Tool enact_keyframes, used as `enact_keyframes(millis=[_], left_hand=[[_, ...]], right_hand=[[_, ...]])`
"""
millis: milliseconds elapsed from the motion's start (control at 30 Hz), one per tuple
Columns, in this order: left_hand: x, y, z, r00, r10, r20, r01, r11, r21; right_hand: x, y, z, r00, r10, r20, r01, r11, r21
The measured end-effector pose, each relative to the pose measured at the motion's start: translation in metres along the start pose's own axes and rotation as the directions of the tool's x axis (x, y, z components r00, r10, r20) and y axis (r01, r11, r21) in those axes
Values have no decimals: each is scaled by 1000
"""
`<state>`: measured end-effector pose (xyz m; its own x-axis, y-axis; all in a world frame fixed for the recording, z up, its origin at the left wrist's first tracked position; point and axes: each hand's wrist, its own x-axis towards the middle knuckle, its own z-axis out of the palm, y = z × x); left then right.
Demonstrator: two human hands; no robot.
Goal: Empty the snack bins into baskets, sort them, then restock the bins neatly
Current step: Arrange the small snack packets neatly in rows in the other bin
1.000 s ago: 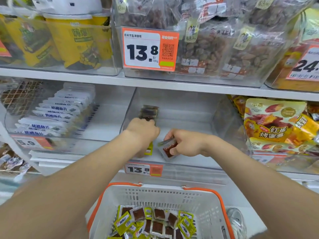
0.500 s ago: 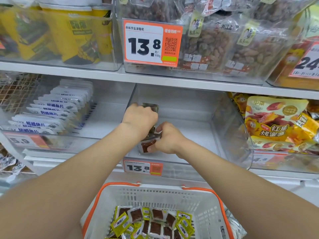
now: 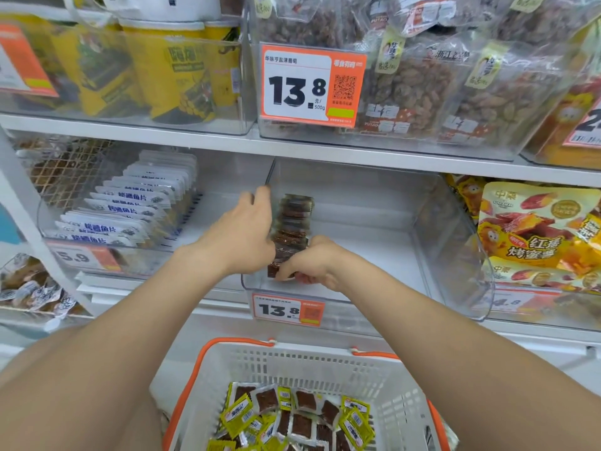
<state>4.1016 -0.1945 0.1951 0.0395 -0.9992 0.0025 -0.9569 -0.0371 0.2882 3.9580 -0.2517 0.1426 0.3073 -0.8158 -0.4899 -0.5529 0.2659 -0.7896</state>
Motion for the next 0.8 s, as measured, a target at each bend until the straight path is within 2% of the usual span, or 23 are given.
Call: enact_keyframes(millis=[67,233,367,500,633,700,800], left_hand=[[-6,-2,0,999,-3,49,1,999,43],[-17,-6,-4,997,27,71,-33,996,86],[-21,-7,-4,997,71,33,-73,993,97],[-22,-13,-1,993,102,-60,-86,970,226],[-24,-5,-6,996,73,-60,-68,994,82],[-23,-3,-6,994,44,-95,-35,995,96],[-22,3,-4,990,-11,-137,34,985,168]], right_hand=[[-7,-2,-8,1000,-21,5,21,1000,13],[-17,-4,-12,998,-60,-22,57,991,-118],[-13,-2,-5,999,-9,-41,-2,969,-246],[-1,5,-5,995,-33,-91,17,985,-169],[13,10,0,985,-128,-111,104,973,-205],[16,8,-2,979,-190,-78,166,954,-248],[20,3,-2,980,-197,29,195,914,-357]])
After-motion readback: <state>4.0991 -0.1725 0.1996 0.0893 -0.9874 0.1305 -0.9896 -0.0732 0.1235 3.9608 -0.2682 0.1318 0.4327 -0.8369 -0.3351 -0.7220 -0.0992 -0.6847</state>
